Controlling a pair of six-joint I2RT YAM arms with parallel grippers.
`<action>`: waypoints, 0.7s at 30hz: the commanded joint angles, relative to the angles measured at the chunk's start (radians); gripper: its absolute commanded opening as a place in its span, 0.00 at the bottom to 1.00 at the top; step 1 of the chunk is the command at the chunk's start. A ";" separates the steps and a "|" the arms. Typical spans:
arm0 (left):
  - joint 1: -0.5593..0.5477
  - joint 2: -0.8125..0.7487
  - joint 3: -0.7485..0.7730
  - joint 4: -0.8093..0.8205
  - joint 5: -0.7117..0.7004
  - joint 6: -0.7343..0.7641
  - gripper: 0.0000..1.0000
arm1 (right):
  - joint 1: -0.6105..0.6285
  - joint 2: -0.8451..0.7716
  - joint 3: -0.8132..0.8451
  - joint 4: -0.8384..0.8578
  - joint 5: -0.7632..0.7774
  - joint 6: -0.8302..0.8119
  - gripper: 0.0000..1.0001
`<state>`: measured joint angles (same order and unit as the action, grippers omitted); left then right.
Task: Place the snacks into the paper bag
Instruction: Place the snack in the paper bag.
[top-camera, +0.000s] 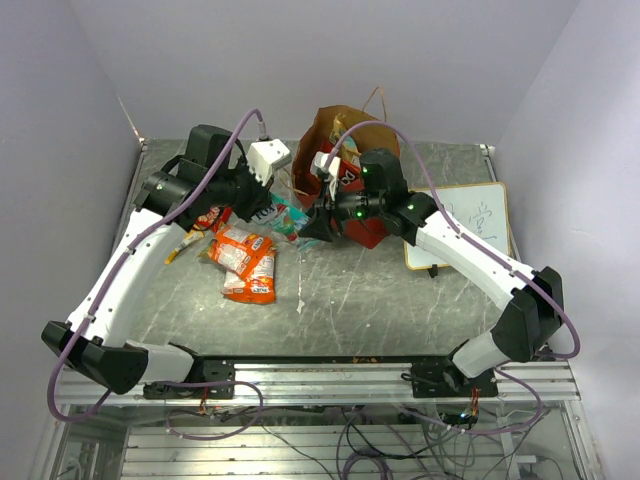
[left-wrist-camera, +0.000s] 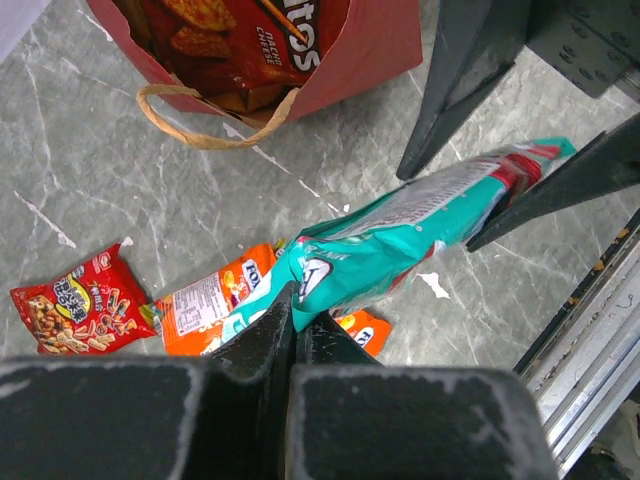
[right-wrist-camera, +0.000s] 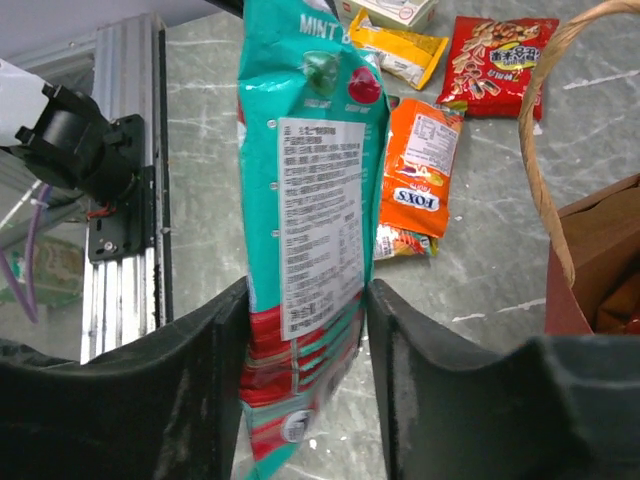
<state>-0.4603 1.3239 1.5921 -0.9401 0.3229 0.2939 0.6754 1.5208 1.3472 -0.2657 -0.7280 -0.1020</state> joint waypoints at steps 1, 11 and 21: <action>-0.002 -0.036 0.024 0.066 0.046 -0.040 0.07 | 0.004 -0.010 0.012 0.004 0.005 -0.047 0.40; 0.080 -0.112 -0.032 0.103 0.197 -0.028 0.30 | -0.012 -0.043 0.092 -0.155 -0.031 -0.227 0.06; 0.259 -0.214 -0.036 0.130 0.268 -0.049 0.66 | -0.131 -0.086 0.207 -0.245 -0.115 -0.223 0.00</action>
<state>-0.2737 1.1465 1.5566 -0.8589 0.5270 0.2687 0.6140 1.4940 1.4769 -0.4973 -0.7704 -0.3305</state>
